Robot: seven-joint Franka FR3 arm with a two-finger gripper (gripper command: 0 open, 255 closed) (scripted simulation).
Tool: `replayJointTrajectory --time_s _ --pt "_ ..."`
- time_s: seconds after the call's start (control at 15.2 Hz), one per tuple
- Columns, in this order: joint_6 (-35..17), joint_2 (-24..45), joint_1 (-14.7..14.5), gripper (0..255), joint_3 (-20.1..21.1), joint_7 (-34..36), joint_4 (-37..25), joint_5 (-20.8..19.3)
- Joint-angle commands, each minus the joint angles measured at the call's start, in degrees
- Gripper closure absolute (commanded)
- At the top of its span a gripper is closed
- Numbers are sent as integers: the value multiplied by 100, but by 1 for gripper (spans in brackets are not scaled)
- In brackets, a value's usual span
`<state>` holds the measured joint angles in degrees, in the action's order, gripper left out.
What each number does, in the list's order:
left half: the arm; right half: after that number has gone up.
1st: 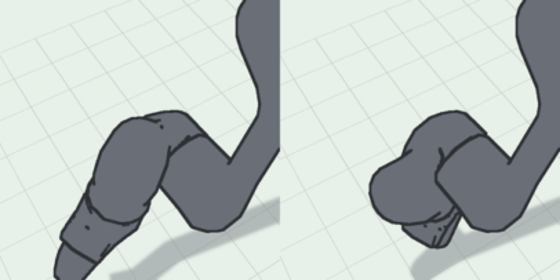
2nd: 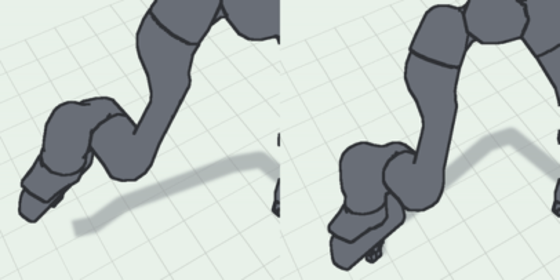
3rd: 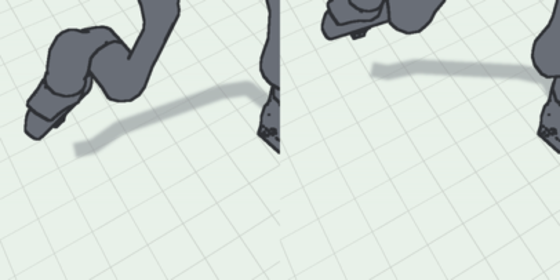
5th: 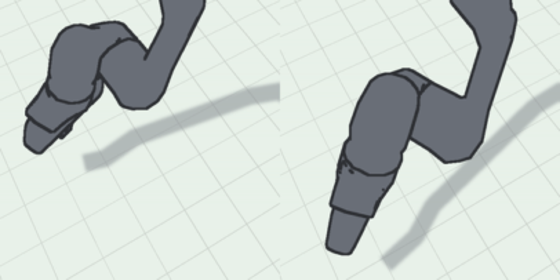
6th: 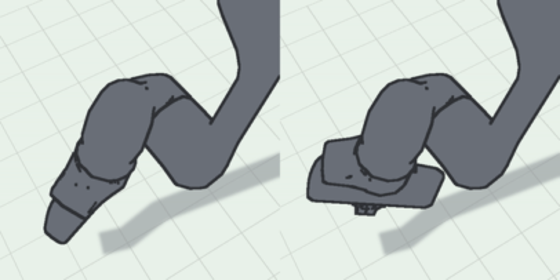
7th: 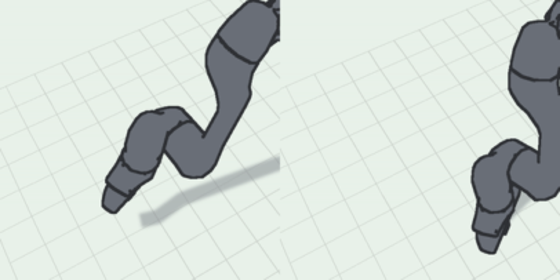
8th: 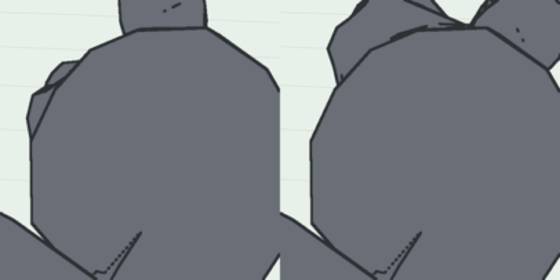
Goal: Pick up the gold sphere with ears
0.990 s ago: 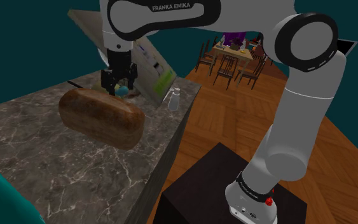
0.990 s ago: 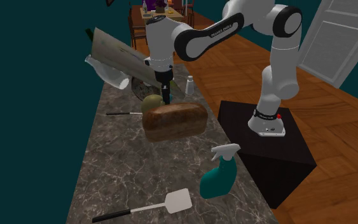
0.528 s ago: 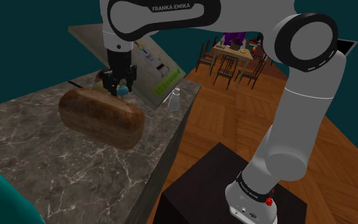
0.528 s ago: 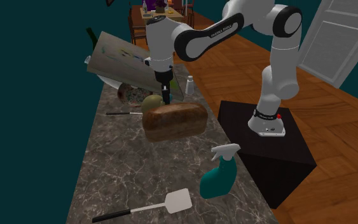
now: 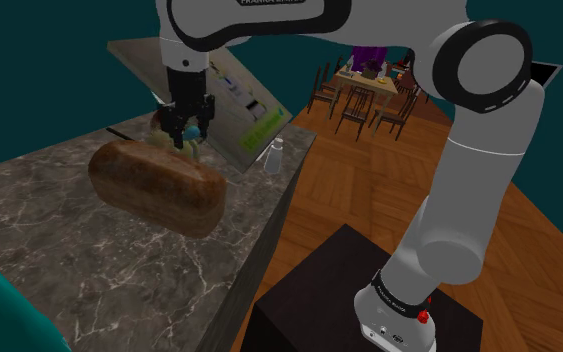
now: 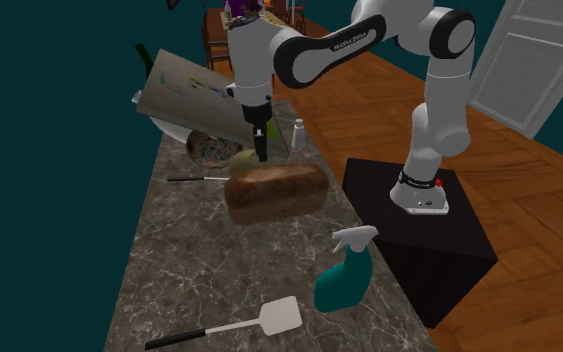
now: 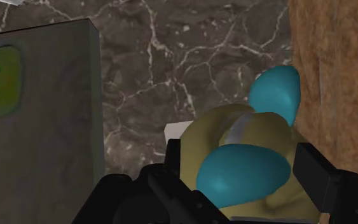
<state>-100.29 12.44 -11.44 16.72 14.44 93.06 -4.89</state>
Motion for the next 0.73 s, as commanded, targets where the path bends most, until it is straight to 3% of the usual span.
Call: replayJointTrajectory --time_s 0.0,0.66 --pt "148 -29 10 255 -3 -29 -126 10" --pt "867 8 -22 255 10 -46 -881 6"
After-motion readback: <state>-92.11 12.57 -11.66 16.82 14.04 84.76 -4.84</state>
